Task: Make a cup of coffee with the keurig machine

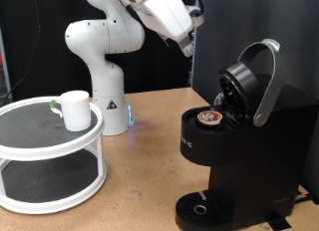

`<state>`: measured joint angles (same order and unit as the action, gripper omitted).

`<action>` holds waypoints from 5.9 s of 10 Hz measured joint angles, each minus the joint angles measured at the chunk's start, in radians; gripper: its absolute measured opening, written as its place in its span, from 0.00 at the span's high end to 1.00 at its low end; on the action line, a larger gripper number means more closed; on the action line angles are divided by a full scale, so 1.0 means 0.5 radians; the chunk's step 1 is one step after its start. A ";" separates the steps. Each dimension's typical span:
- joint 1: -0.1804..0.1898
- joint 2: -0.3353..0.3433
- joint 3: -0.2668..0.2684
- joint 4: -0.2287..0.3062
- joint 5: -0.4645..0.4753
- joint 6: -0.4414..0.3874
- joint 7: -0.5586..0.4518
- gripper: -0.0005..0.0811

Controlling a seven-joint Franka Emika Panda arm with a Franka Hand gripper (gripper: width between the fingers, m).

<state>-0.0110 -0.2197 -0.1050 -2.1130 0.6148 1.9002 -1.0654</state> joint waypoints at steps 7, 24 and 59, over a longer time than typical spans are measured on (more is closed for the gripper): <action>0.035 0.009 0.067 -0.003 0.116 0.008 0.016 0.01; 0.144 0.004 0.577 0.076 0.198 0.388 0.479 0.52; -0.033 0.047 0.403 -0.100 -0.064 0.170 -0.025 0.99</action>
<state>-0.0274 -0.1961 0.0965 -2.1630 0.5831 1.9851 -1.0778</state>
